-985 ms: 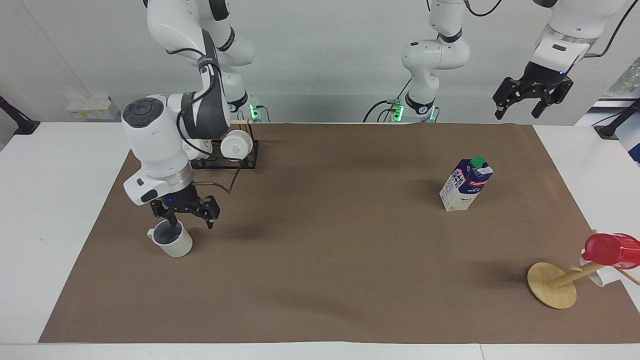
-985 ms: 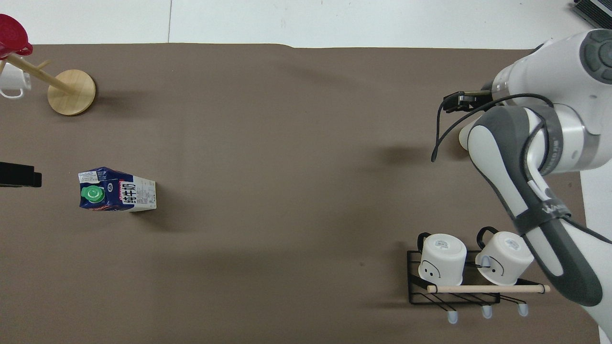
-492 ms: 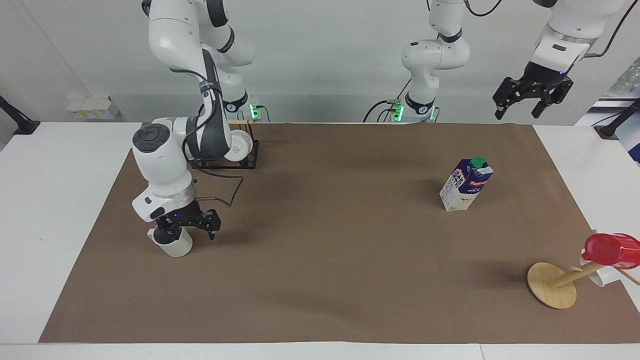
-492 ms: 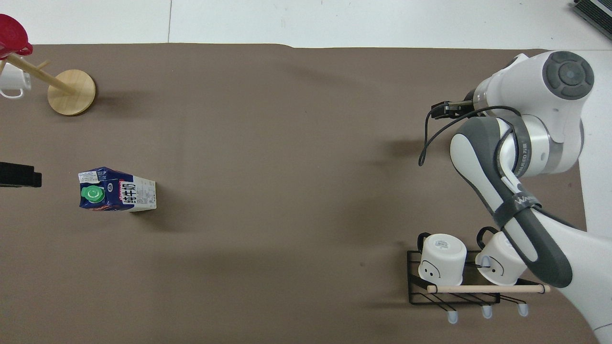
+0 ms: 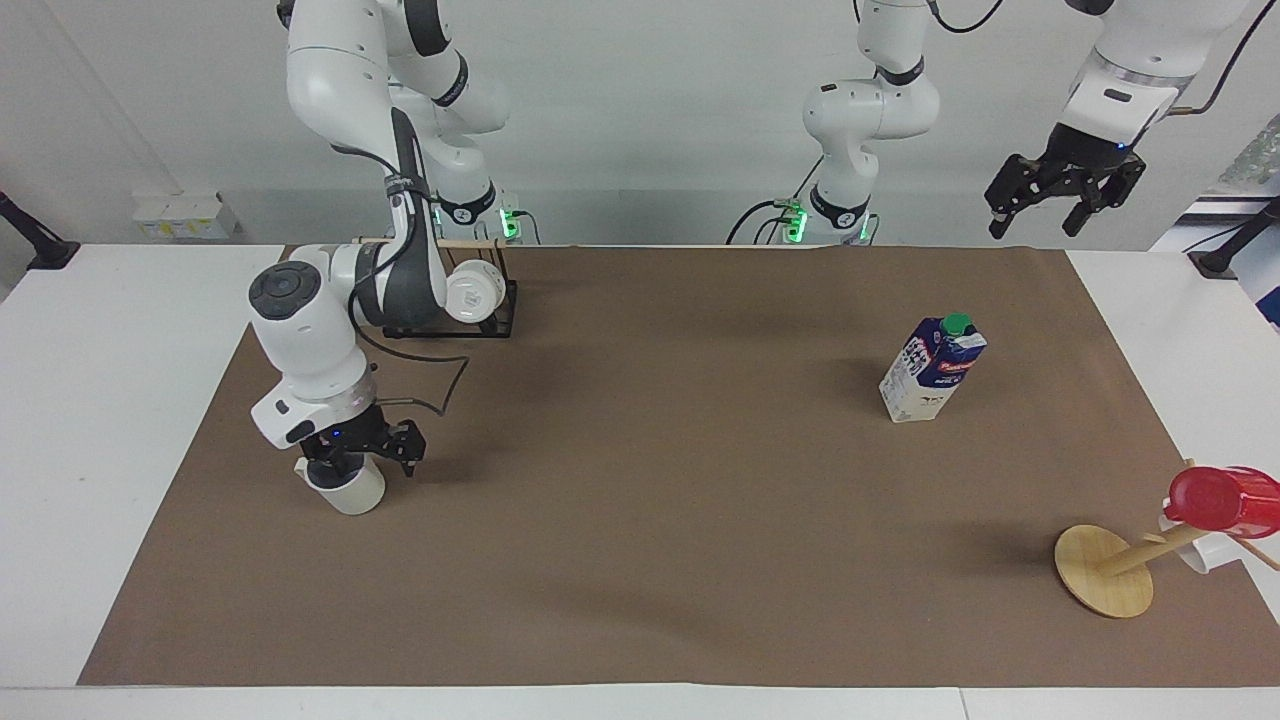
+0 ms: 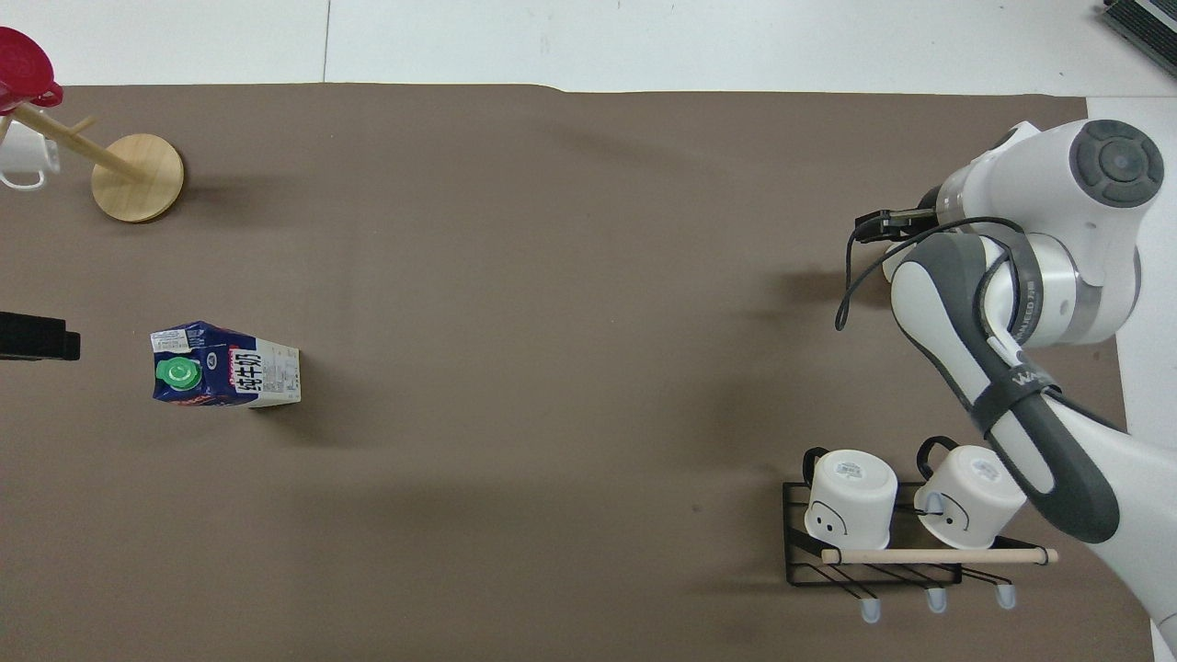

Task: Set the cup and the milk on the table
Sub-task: 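Grasp the white mug with the right gripper and lift it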

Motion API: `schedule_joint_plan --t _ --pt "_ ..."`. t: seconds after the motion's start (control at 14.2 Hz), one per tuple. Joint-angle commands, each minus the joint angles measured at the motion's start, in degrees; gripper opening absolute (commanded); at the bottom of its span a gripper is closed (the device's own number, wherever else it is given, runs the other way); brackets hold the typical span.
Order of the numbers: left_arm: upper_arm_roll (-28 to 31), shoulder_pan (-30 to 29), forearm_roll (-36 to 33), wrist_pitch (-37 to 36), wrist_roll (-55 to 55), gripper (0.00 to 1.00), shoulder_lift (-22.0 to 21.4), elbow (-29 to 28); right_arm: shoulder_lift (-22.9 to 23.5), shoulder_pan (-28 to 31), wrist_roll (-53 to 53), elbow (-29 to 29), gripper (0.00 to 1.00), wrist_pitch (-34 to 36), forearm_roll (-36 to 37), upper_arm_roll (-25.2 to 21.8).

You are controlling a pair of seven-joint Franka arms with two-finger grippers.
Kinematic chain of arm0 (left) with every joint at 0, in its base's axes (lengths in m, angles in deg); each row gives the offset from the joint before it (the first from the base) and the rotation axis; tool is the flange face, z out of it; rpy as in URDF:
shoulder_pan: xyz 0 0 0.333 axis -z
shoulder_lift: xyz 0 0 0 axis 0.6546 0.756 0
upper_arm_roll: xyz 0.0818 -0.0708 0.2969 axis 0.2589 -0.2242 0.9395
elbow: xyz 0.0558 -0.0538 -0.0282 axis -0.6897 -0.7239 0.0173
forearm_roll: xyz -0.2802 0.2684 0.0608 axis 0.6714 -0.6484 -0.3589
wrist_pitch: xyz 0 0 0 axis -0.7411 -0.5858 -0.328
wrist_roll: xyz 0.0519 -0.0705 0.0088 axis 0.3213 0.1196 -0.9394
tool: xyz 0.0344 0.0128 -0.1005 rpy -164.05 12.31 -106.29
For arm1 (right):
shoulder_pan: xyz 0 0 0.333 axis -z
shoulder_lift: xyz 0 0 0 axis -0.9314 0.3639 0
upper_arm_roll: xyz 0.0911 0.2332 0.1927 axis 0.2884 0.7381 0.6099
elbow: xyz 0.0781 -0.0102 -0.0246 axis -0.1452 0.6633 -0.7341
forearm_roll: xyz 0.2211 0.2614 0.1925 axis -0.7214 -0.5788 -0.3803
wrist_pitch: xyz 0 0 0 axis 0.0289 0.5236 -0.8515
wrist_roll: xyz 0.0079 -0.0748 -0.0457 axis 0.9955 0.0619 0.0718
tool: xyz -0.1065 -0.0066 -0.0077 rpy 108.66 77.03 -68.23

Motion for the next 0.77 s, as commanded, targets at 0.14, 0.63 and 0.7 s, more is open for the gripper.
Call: schedule_joint_plan --t 0.14,0.63,0.7 --pt "0.40 1.20 -0.39 -1.17 0.61 1.00 -0.34 0.16 -0.88 0.90 1.03 2.99 0.94 -1.82 -0.02 0.07" --pt "0.40 1.20 -0.39 -1.17 0.52 1.00 -0.43 -0.01 -0.88 0.90 1.04 2.81 0.00 -1.74 -0.02 0.16" --pt "0.40 1.11 -0.39 -1.08 0.52 1.00 -0.43 -0.01 -0.88 0.81 0.60 2.73 0.00 -1.65 -0.02 0.07"
